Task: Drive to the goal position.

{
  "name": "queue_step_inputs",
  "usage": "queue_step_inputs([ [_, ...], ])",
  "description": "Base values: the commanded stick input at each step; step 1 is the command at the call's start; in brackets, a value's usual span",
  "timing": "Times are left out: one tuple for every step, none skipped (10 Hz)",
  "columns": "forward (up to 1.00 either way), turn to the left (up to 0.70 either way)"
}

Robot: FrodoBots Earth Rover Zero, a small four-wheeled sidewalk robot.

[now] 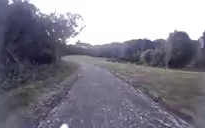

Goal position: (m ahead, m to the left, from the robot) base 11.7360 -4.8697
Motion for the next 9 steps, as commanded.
queue_step_inputs([
  [0.7, 0.0],
  [0.7, 0.0],
  [0.7, 0.0],
  [0.7, 0.0],
  [0.7, 0.0],
  [0.7, 0.0],
  [0.7, 0.0],
  [0.7, 0.0],
  [0.7, 0.0],
])
